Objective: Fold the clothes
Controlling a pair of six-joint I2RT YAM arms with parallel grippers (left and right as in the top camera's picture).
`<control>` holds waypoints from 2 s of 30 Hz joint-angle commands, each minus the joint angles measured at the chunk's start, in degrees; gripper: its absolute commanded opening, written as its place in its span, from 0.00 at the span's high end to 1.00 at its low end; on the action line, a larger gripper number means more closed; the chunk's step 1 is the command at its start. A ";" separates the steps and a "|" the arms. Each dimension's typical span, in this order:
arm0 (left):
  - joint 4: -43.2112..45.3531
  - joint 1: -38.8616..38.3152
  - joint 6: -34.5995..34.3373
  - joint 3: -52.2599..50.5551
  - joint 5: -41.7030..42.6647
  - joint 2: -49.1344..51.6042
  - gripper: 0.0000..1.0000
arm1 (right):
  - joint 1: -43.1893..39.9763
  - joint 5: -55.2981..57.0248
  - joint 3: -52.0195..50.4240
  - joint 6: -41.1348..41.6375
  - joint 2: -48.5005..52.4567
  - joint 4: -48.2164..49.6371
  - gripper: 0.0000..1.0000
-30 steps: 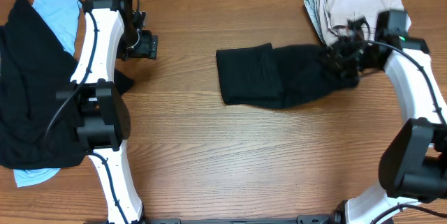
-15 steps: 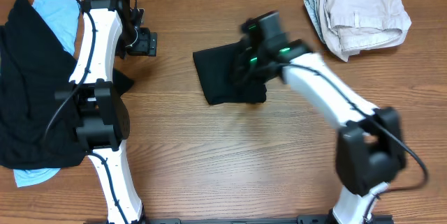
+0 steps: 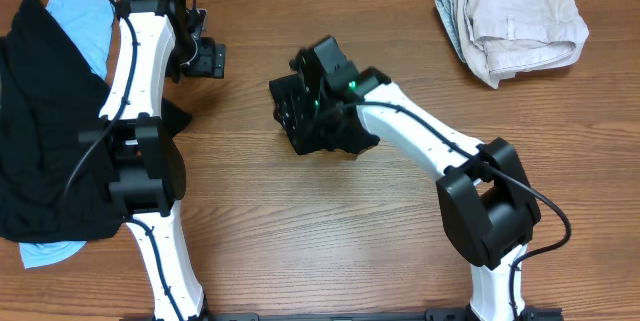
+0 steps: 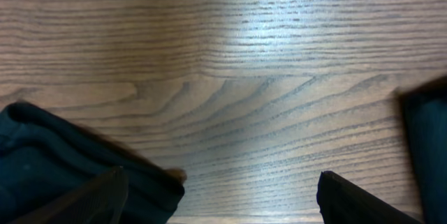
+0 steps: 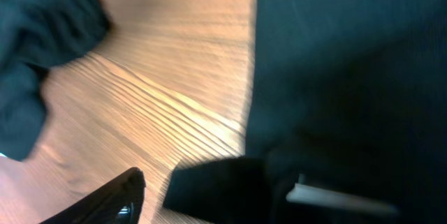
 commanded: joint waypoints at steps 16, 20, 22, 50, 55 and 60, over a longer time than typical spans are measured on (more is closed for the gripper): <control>1.14 -0.02 -0.55 0.13 1.36 -0.48 0.11 | -4.52 20.46 14.29 6.67 -3.50 -29.46 0.13; 1.16 -0.02 -0.55 0.13 1.40 -0.48 0.11 | -9.66 15.65 13.84 6.25 -3.50 -31.01 0.14; 1.27 -0.02 -0.55 0.13 1.38 -0.48 0.11 | -11.26 11.80 12.79 4.15 -3.48 -30.73 0.17; 1.36 -0.02 -0.55 0.13 1.38 -0.48 0.10 | 5.20 2.25 -0.26 6.34 -3.30 -13.66 0.89; 1.36 -0.02 -0.55 0.13 1.36 -0.48 0.09 | 1.60 2.27 4.48 6.23 -4.92 -15.85 0.87; 1.40 -0.02 -0.55 0.13 1.36 -0.48 0.10 | -5.95 3.32 7.93 7.02 -8.94 -16.98 0.80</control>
